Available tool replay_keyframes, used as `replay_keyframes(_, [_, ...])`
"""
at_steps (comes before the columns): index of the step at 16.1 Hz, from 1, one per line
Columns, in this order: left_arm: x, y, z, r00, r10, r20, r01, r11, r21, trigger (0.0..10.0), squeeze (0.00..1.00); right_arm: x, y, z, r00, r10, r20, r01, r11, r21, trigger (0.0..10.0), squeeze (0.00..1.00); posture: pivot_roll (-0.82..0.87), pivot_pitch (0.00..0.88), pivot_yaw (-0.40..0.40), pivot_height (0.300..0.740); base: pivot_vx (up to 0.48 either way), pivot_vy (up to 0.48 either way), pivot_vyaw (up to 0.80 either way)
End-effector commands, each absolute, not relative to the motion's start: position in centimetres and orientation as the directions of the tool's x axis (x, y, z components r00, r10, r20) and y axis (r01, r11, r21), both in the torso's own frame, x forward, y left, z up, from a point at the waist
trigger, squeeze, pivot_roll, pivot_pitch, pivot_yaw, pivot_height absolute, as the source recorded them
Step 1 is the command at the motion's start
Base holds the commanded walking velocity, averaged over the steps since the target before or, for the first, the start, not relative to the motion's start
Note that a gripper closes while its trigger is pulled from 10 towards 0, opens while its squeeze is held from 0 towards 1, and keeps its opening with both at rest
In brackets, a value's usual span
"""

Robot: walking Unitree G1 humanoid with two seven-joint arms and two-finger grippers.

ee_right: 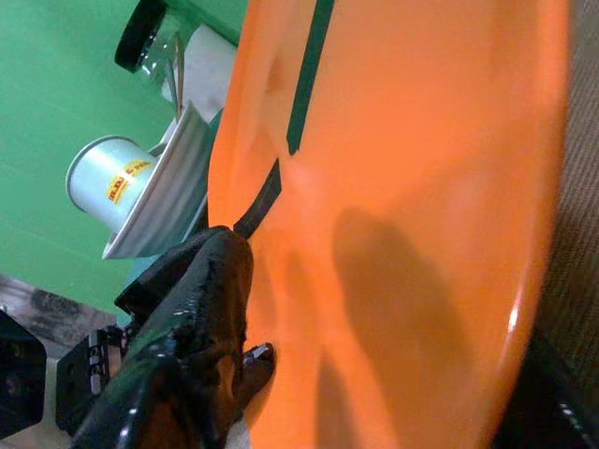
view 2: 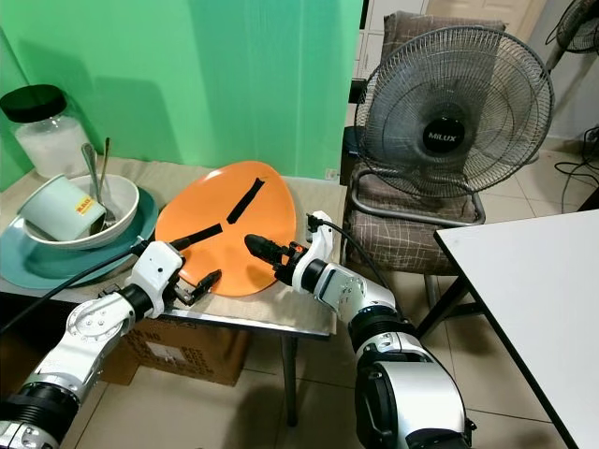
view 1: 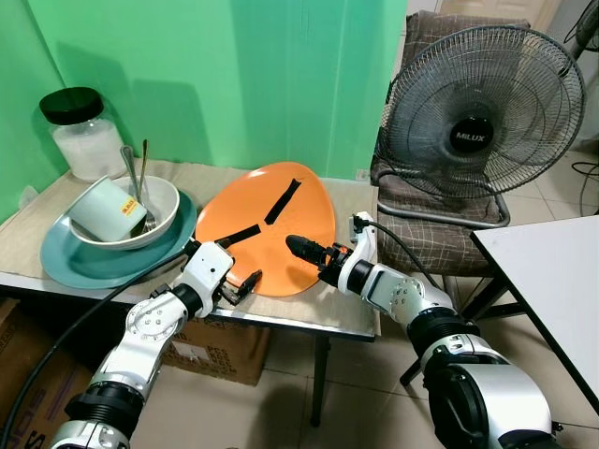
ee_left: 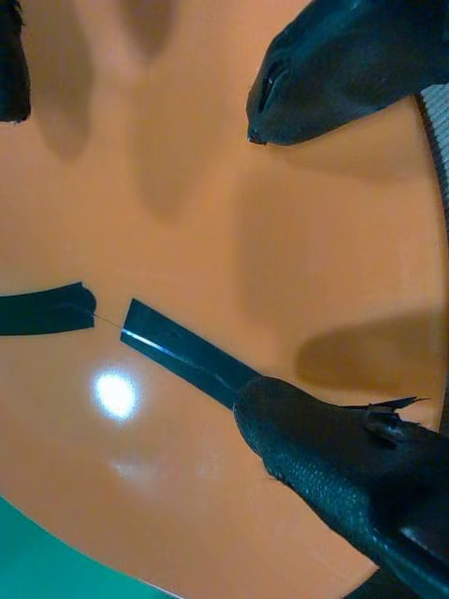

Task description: Setting the table

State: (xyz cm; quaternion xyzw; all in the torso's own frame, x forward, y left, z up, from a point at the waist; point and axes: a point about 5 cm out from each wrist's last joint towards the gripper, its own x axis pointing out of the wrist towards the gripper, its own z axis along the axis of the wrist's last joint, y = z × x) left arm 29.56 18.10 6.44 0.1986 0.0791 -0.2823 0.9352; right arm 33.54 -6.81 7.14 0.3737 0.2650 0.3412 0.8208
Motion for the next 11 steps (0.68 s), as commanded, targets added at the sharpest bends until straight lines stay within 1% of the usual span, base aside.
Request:
replay_keyframes(1, [28.6, 18.2, 4.2, 0.786, -0.485, -0.383, 0.605, 0.732, 0.313, 10.0, 0.00, 33.7, -6.5, 7.5, 0.616, 0.771, -0.162, -0.374, 0.466, 0.802, 0.0, 0.00, -0.04, 0.000, -0.023, 0.740, 0.000, 0.000, 0.00])
replay_keyframes(7, [28.8, 18.3, 4.7, 0.793, -0.485, -0.369, 0.600, 0.728, 0.332, 10.0, 0.00, 33.8, -6.9, 7.4, 0.635, 0.752, -0.177, -0.359, 0.489, 0.795, 0.0, 0.00, -0.04, 0.000, -0.023, 0.740, 0.000, 0.000, 0.00])
replay_keyframes(11, [29.3, 18.4, 6.2, 0.810, -0.493, -0.316, 0.584, 0.723, 0.368, 10.0, 0.00, 34.1, -7.3, 7.6, 0.657, 0.735, -0.164, -0.343, 0.486, 0.804, 0.0, 0.00, -0.04, 0.000, -0.022, 0.740, 0.000, 0.000, 0.00])
